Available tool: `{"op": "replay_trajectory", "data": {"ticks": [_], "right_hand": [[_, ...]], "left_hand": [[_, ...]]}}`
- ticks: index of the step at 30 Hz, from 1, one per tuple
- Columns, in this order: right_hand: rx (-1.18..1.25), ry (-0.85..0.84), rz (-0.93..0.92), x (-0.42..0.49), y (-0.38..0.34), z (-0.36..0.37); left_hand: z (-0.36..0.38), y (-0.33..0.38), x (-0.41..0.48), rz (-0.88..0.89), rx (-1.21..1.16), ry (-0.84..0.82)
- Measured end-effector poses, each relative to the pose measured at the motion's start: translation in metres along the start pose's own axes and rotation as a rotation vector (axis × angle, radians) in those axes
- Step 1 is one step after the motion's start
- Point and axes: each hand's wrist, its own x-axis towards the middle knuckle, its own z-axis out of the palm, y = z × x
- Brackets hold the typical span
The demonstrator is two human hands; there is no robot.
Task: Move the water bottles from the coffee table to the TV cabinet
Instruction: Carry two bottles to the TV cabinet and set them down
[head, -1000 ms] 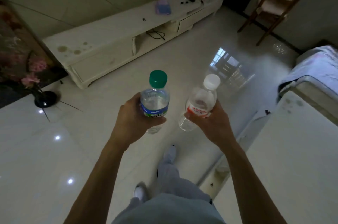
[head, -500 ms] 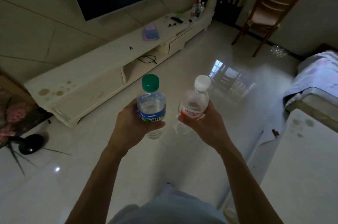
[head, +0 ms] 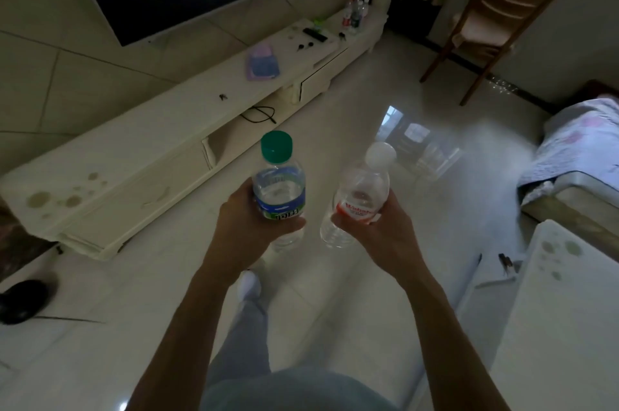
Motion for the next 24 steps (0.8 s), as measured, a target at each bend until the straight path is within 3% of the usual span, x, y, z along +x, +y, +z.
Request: {"op": "replay_trajectory", "data": {"ticks": [14, 24], "right_hand": [[-0.018, 0.193, 0.114, 0.179, -0.076, 0.04], [-0.02, 0.3, 0.16, 0.258, -0.069, 0.018]], "left_hand": [[-0.036, 0.004, 0.245, 0.076, -0.075, -0.17], [-0.007, 0.016, 0.346, 0.09, -0.064, -0.253]]}}
